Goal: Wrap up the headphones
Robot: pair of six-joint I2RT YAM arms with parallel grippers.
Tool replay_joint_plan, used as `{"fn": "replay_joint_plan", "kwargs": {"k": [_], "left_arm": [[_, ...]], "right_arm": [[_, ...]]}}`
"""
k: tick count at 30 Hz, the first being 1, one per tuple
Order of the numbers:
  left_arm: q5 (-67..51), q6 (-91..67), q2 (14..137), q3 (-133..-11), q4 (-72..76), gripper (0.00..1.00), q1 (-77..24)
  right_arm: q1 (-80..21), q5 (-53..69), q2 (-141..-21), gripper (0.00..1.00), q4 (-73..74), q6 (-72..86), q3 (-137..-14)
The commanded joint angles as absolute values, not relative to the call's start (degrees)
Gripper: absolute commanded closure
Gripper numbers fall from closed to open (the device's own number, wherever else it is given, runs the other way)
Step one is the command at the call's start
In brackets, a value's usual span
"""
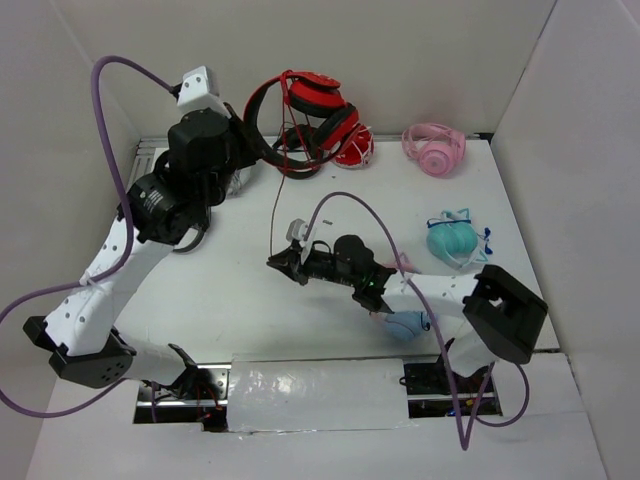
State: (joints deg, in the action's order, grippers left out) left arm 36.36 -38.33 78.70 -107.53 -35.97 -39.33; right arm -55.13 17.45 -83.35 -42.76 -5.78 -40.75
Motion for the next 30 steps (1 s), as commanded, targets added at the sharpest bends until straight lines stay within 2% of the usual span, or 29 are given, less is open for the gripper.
{"fn": "replay_joint_plan", "kwargs": {"k": [1, 7, 10, 11, 15, 19, 24, 30], "left_arm": [[37.8, -36.9, 75.1, -110.3, -26.1, 1.00, -41.1], [39.6, -33.4, 74.0, -110.7, -23.8, 1.00, -43.0], [38.9, -32.1, 73.1, -110.7, -22.5, 1.00, -43.5], [38.8, -31.8, 73.0, -110.7, -22.2, 1.00, -43.6], [37.8, -30.8, 72.7, -111.5, -21.7, 1.00, -43.7], [33.8, -31.3, 71.7, -112.1, -23.1, 1.00, -43.6], [26.2, -30.9, 69.2, -110.1, -23.6, 1.00, -43.6], [35.3, -27.6, 68.2, -105.6, -20.3, 1.00, -43.6]], "right_arm": [[-55.5, 15.9, -88.5, 0.81, -46.4, -4.9, -43.2], [-55.4, 14.1, -94.7, 0.80, -49.3, -2.8, -44.7], [-55.3, 13.4, -96.2, 0.87, -49.7, -2.5, -44.6], [-55.2, 13.5, -96.5, 1.00, -50.0, -1.9, -44.6], [-54.2, 13.6, -97.4, 1.00, -51.7, -0.1, -43.3], [-48.7, 18.4, -98.4, 1.00, -54.5, 9.3, -40.8], [-35.4, 25.2, -101.1, 1.00, -52.9, 19.6, -41.3], [-25.4, 28.8, -97.1, 1.00, -51.1, 22.4, -36.8]]}}
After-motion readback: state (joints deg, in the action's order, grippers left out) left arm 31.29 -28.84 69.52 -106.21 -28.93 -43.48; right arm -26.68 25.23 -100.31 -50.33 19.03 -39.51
